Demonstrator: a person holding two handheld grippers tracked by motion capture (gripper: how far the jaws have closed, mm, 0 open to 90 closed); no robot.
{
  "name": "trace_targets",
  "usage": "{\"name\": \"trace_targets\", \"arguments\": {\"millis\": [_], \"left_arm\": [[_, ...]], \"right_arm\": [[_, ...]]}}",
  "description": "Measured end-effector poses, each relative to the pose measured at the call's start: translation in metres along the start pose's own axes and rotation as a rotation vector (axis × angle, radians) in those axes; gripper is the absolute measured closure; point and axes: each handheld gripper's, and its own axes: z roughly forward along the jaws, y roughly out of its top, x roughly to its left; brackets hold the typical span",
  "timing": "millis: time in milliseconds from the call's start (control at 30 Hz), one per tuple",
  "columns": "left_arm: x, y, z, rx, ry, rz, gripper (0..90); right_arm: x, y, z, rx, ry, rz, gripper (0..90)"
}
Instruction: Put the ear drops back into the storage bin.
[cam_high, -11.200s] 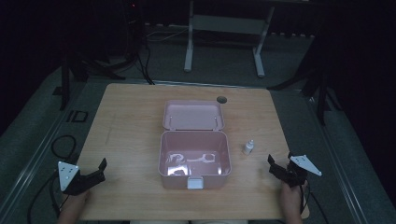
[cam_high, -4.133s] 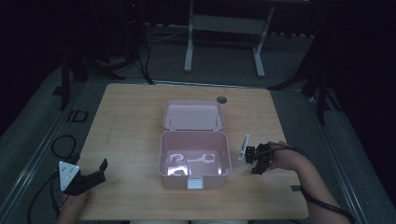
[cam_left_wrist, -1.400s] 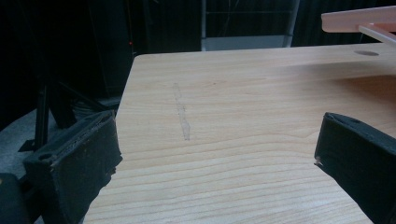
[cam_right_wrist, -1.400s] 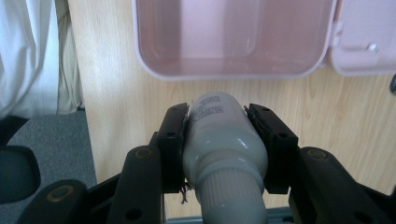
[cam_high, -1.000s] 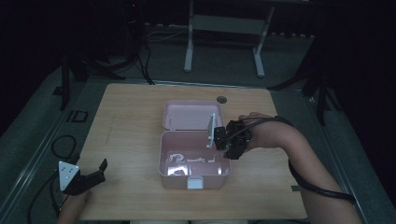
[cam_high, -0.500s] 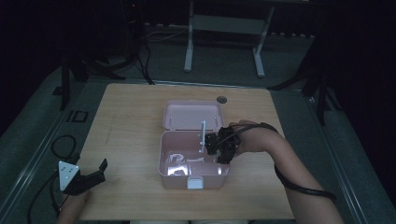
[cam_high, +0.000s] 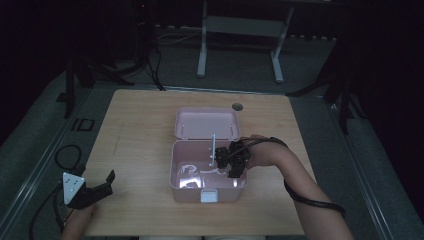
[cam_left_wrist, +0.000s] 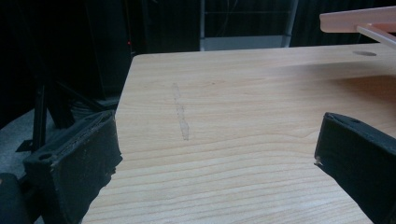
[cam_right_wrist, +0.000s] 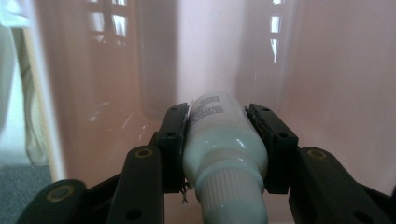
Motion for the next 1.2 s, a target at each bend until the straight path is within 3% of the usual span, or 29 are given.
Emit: {"name": "trace_targets", "arguments": {"millis": [567,767,1200], "left_arm": [[0.000,0.000,0.000,0.002,-0.003,0.001,0.4],[0.000,0.000,0.000,0.001,-0.003,0.002,0.4],[0.000,0.000,0.000,0.001,-0.003,0.003,0.4]], "right_arm": [[-0.005,0.009,0.028,0.001,0.015,0.004,59.4],[-0.005,0.014,0.048,0.060,0.038,0.003,59.4],[-0.009,0.019,0.065,0.127,0.052,0.006,59.3]]}}
